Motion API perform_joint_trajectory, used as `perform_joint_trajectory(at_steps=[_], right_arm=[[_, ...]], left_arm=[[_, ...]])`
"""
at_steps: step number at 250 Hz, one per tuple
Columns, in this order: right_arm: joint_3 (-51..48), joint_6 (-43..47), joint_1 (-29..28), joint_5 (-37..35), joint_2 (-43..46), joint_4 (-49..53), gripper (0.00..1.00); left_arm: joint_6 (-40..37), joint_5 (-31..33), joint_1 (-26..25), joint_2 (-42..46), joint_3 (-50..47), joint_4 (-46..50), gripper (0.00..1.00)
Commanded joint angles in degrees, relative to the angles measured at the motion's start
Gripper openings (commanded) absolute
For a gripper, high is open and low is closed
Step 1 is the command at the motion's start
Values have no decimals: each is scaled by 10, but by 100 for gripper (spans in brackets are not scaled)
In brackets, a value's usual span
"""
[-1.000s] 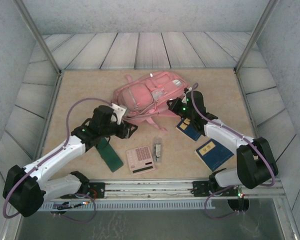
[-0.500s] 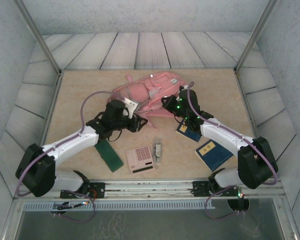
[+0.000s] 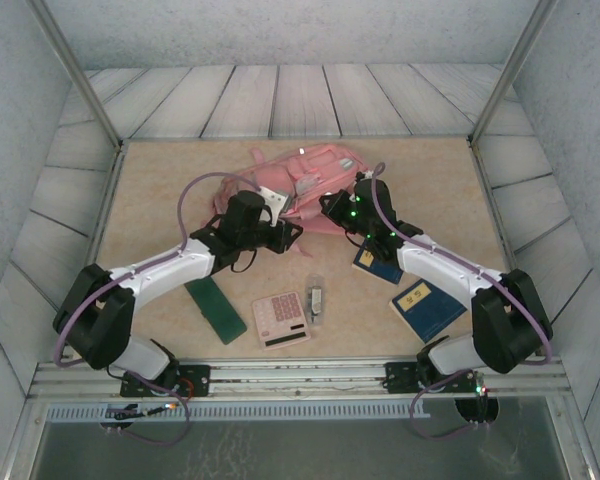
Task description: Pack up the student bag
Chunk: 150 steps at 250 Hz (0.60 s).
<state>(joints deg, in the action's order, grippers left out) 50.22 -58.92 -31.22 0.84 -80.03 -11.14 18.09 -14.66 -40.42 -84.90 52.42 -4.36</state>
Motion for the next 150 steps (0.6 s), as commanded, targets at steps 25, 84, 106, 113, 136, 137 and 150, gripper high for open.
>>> perform_joint_trajectory(at_steps=[25,84,106,113,136,137,150], right_arm=[[27,-8,-11,36,2,-59,0],[28,-11,-15,40,-2,-65,0],[26,-11,-15,39,-2,-66,0],[26,-11,-15,39,-1,-66,0],[24,-12,-15,40,-1,-68,0],[24,-12,-15,40,-1,-69,0],[22,-12,-15,40,-2,-71,0]], left_arm=[[-1,39,-2,-16,24,-20,38],[9,20,-2,-32,32,-40,31],[14,17,-2,-35,32,-45,28],[14,15,-2,-35,31,-47,27],[18,16,-2,-34,30,-51,26],[19,16,-2,-34,30,-51,26],[22,20,-2,-34,29,-53,24]])
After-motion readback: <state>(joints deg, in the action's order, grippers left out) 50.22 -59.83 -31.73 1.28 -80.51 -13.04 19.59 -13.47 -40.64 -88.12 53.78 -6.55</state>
